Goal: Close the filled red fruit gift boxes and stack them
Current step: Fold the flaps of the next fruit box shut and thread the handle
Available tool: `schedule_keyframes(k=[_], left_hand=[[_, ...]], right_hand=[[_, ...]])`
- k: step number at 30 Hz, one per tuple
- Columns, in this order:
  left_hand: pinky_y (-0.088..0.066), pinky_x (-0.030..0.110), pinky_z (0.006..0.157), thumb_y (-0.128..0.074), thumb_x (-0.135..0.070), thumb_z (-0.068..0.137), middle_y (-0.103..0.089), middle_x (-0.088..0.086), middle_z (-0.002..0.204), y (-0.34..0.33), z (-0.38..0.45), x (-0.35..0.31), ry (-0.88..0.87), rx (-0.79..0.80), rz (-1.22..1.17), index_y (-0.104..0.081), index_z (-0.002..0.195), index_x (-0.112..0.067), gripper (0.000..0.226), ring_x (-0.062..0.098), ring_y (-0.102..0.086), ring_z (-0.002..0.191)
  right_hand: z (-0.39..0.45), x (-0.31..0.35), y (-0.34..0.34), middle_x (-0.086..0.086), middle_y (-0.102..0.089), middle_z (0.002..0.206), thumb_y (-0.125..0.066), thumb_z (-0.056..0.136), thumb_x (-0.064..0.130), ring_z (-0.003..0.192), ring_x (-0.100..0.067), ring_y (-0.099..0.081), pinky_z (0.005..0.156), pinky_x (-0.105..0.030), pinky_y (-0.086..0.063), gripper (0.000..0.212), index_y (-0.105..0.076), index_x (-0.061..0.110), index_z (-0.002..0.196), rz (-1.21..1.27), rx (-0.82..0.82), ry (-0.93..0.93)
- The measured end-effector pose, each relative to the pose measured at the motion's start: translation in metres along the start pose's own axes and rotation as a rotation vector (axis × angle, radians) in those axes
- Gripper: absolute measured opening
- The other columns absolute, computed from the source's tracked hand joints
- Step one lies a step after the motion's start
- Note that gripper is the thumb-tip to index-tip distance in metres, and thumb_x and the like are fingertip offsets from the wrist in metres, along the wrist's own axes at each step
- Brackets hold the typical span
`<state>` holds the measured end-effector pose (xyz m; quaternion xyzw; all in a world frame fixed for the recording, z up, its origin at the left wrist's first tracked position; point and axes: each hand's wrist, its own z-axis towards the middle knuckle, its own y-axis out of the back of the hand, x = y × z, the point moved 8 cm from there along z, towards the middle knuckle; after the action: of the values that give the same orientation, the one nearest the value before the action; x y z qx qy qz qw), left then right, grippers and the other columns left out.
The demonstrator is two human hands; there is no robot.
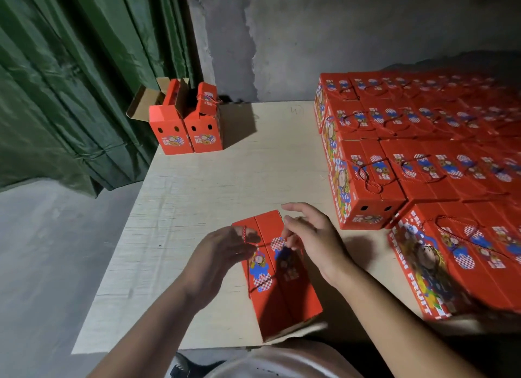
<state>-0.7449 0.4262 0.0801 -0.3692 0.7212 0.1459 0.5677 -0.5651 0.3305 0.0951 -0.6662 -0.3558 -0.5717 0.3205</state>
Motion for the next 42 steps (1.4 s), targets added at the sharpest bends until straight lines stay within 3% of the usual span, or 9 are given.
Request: schedule_keyframes(k=[8,11,14,18,24,29,34,37,42], left_hand=[[-0.053,0.051,0.109,-0.044,-0.013,0.104,-0.07,0.019,0.128,-0.034,0.009,-0.016,-0.05,0.06,-0.022,-0.074,0.12,-0.001,0.035,0.031,-0.063,0.128],[-0.051,0.053,0.11,-0.045,-0.014,0.103,-0.073,0.016,0.123,-0.044,0.013,-0.022,-0.057,0.06,-0.056,-0.074,0.116,0.001,0.035,0.022,-0.068,0.119],[-0.056,0.045,0.106,-0.044,-0.015,0.102,-0.073,0.015,0.119,-0.052,0.016,-0.023,-0.051,0.077,0.002,-0.077,0.114,-0.008,0.036,0.02,-0.068,0.11],[-0.058,0.033,0.093,-0.044,-0.012,0.104,-0.072,0.016,0.125,-0.054,0.022,-0.028,-0.052,0.069,-0.037,-0.076,0.116,-0.006,0.035,0.024,-0.065,0.122],[-0.053,0.047,0.108,-0.046,-0.018,0.107,-0.074,0.006,0.124,-0.063,0.03,-0.024,-0.039,0.104,0.068,-0.075,0.119,-0.012,0.033,0.018,-0.065,0.125],[-0.056,0.041,0.103,-0.06,-0.028,0.098,-0.077,-0.004,0.119,-0.059,0.037,-0.001,0.059,0.094,0.172,-0.077,0.118,-0.02,0.027,0.009,-0.069,0.118],[-0.053,0.032,0.072,-0.061,-0.036,0.097,-0.077,0.0,0.089,-0.024,0.037,0.047,0.179,-0.007,0.524,-0.077,0.092,-0.016,0.026,0.013,-0.068,0.081],[-0.05,0.027,0.065,-0.055,-0.044,0.105,-0.077,0.003,0.082,-0.019,0.034,0.093,0.411,0.089,0.653,-0.077,0.098,-0.007,0.043,0.013,-0.065,0.071],[-0.057,0.033,0.076,-0.058,-0.052,0.103,-0.072,0.01,0.121,-0.053,0.029,0.132,0.583,0.24,0.6,-0.057,0.124,-0.027,0.033,0.019,-0.07,0.095]], right_hand=[[0.004,0.01,-0.023,-0.003,-0.069,0.074,-0.072,0.089,0.05,0.073,-0.01,-0.07,0.071,-0.026,-0.051,0.039,-0.066,0.037,0.125,-0.184,0.038,0.055],[0.007,0.01,-0.03,0.007,-0.063,0.068,-0.068,0.084,0.031,0.062,-0.002,-0.057,0.057,-0.018,-0.042,0.048,-0.062,0.036,0.132,-0.217,0.081,0.023],[0.009,0.013,-0.034,-0.007,-0.066,0.068,-0.068,0.089,0.003,0.062,-0.01,-0.061,0.058,-0.022,-0.045,0.051,-0.063,0.034,0.131,-0.192,0.109,0.036],[0.011,0.02,-0.03,-0.006,-0.068,0.074,-0.061,0.092,-0.004,0.067,-0.01,-0.061,0.065,-0.02,-0.046,0.045,-0.068,0.029,0.12,-0.147,0.062,0.034],[0.012,0.026,-0.014,-0.001,-0.07,0.084,-0.058,0.091,-0.008,0.069,-0.005,-0.062,0.065,-0.017,-0.045,0.041,-0.071,0.023,0.114,-0.055,-0.054,0.021],[0.007,0.023,0.011,0.003,-0.061,0.069,-0.068,0.087,0.001,0.06,-0.005,-0.054,0.063,-0.019,-0.043,0.036,-0.075,0.028,0.109,-0.041,-0.126,0.035],[-0.006,0.017,0.044,-0.008,-0.064,0.09,-0.071,0.077,0.03,0.084,-0.019,-0.062,0.086,-0.054,-0.054,0.034,-0.075,0.035,0.111,-0.112,-0.161,0.013],[-0.017,0.013,0.065,-0.005,-0.071,0.105,-0.071,0.077,0.034,0.099,-0.019,-0.069,0.095,-0.049,-0.057,0.036,-0.075,0.036,0.113,-0.134,-0.196,0.014],[-0.038,0.006,0.097,0.003,-0.074,0.107,-0.072,0.079,0.029,0.1,-0.005,-0.068,0.088,-0.039,-0.057,0.032,-0.077,0.034,0.11,-0.142,-0.269,0.032]])
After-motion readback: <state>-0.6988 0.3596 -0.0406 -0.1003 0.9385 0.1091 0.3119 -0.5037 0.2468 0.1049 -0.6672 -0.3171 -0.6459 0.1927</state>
